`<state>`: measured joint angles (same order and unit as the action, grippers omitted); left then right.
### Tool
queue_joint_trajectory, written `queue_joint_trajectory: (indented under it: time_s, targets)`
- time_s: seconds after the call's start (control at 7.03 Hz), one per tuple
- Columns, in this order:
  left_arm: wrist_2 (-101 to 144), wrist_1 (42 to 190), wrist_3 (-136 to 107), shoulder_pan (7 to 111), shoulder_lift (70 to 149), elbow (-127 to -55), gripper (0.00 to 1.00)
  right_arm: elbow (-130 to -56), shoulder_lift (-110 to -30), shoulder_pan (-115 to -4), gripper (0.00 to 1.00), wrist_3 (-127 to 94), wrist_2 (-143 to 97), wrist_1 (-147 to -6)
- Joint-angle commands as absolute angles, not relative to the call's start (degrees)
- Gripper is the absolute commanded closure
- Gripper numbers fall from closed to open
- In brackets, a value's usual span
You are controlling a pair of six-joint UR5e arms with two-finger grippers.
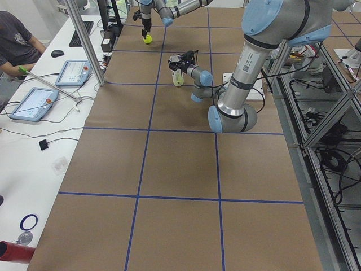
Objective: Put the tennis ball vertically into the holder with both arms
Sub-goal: 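Move the right gripper to the farther yellow tennis ball and grasp it, then carry the second ball over the can with the right gripper and release it inside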
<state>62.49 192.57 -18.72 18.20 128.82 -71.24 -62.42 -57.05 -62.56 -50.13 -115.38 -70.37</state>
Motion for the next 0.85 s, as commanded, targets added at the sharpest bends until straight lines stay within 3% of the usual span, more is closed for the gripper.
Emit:
queue_joint_trajectory:
  time_s: [0.0, 0.43, 0.57, 0.71]
  targets:
    - [62.49, 192.57, -18.72, 18.19, 128.76, -71.19, 0.10, -60.48, -57.13, -61.18, 0.03, -50.19, -113.82, -69.43]
    - [62.49, 192.57, -18.72, 18.19, 128.76, -71.28, 0.10, -56.95, -57.39, -60.91, 0.08, -50.19, -113.64, -63.55]
    - [62.49, 192.57, -18.72, 18.19, 128.76, -71.37, 0.09, -56.95, -57.39, -60.91, 0.28, -50.19, -113.64, -63.46]
    - [62.49, 192.57, -18.72, 18.19, 128.76, -71.37, 0.09, -56.95, -57.39, -60.91, 0.61, -50.19, -113.64, -63.46]
